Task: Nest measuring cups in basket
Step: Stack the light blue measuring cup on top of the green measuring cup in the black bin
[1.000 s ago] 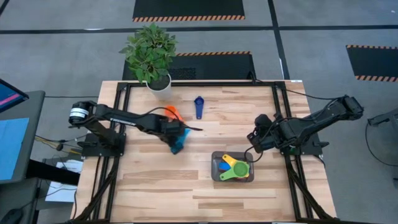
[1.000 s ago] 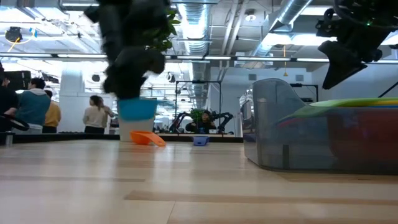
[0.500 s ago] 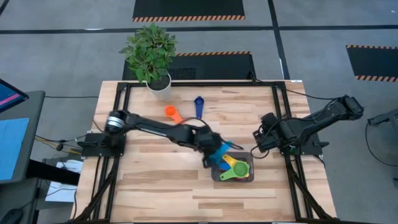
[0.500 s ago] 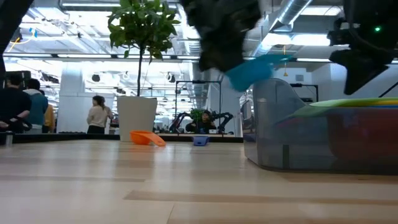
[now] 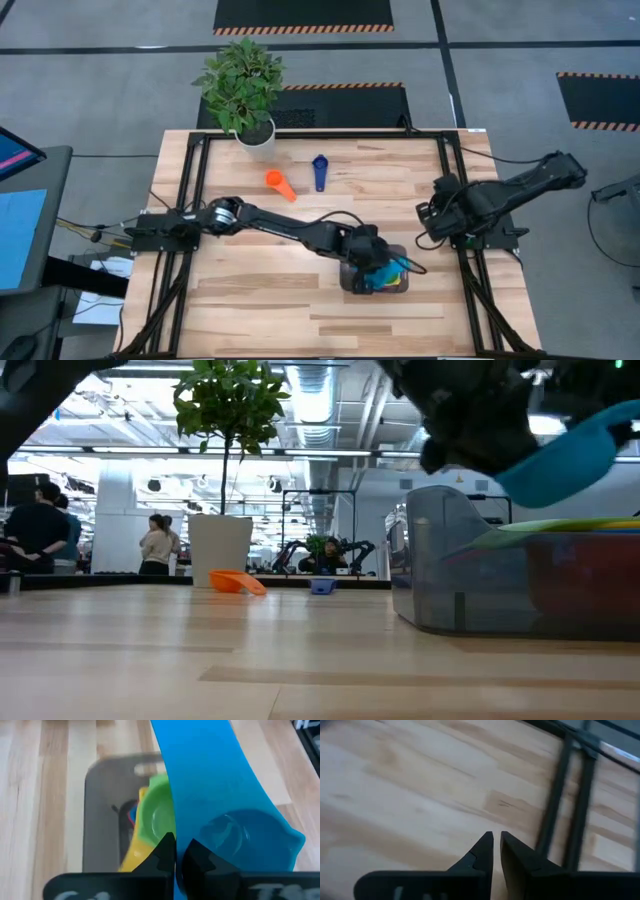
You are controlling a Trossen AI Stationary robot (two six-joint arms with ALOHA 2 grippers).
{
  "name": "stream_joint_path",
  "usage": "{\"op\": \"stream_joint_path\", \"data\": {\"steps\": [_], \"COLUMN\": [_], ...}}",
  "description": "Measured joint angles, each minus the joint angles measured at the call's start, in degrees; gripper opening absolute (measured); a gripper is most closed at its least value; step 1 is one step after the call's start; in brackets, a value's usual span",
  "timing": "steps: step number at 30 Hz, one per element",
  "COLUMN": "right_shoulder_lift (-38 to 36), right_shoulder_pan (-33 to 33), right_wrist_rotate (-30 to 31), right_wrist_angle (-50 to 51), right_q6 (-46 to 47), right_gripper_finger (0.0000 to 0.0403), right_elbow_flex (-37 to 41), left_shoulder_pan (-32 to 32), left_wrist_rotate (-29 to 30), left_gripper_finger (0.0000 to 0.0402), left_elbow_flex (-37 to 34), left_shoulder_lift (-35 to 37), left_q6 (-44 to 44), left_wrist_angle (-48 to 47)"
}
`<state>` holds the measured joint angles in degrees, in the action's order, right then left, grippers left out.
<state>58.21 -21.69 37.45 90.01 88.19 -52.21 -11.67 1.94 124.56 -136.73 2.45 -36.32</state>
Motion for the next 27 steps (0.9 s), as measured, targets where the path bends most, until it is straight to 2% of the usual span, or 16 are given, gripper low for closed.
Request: {"op": "stream_joint_path", "data": {"steps": [9, 18, 27], "right_shoulder_lift": [-1.19, -0.78, -0.78], "right_shoulder_pan": [-5.91, -9.3, -10.25], "right_wrist_rotate": [0.15, 0.09, -0.11], "right_wrist_angle": [-0.4, -0.52, -0.49], "right_q6": [-6.18, -6.19, -6.21], "right_gripper_finger": [0.0039, 0.002, 0.0041], "right_elbow_flex": [-9.3, -9.87, -9.87], "left_shoulder_pan": [1.71, 1.5, 1.36], "left_wrist_rotate": [0.79, 0.43, -0.41], "left_gripper_finger": [0.0, 0.0, 0.0], "left_elbow_flex": [2.61, 2.59, 2.54], "left_shoulder_lift": [-1.24, -1.24, -4.85], "left_q6": [-3.51, -4.39, -4.57], "left_wrist_angle": [1.78, 5.36, 7.27]}}
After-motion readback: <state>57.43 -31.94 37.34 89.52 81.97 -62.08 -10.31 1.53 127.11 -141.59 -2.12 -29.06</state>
